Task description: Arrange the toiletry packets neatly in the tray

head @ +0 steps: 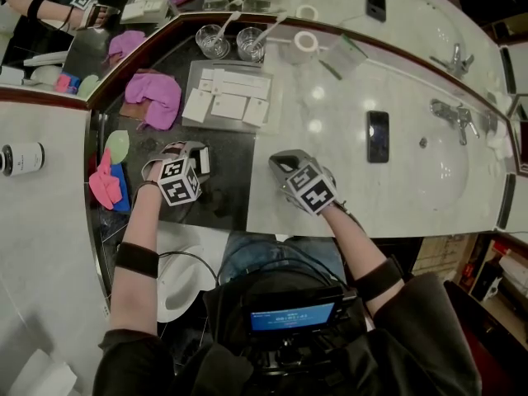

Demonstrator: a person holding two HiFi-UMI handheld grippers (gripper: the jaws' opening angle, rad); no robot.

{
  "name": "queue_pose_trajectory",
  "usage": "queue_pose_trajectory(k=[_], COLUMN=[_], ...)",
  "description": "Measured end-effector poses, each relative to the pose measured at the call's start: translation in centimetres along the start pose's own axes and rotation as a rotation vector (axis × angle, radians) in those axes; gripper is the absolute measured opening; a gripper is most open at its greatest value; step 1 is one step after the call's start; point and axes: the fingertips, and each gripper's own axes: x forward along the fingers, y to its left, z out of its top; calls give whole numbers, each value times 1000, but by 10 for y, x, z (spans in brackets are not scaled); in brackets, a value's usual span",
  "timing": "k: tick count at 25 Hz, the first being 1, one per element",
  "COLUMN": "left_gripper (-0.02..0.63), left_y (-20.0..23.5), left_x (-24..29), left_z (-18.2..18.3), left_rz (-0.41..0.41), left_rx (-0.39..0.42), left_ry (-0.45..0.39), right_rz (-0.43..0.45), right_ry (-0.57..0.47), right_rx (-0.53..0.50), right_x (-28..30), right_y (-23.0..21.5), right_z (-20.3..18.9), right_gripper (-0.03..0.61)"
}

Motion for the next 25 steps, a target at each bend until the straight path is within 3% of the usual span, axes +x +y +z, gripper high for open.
queue_pose_trajectory(k=[5, 14, 19, 25], left_gripper=[324, 324, 324, 324], left_y=[0, -19, -28, -39], left_x=[-20, -71, -107, -138], left_z=[22, 82, 126, 154], left_rz=[69, 262, 369, 523], left_rx=[-94, -316, -469, -725], left_ry=[-89, -320, -487, -692], right_rz=[3, 0, 8, 31], right_ry=[-5, -40, -69, -116], right_rx=[-18, -76, -101, -115], right_x=[-10, -48, -72, -98], right_y=[-1, -2, 0, 4], right_z=[1, 7, 9, 8], right_gripper=[8, 8, 8, 8])
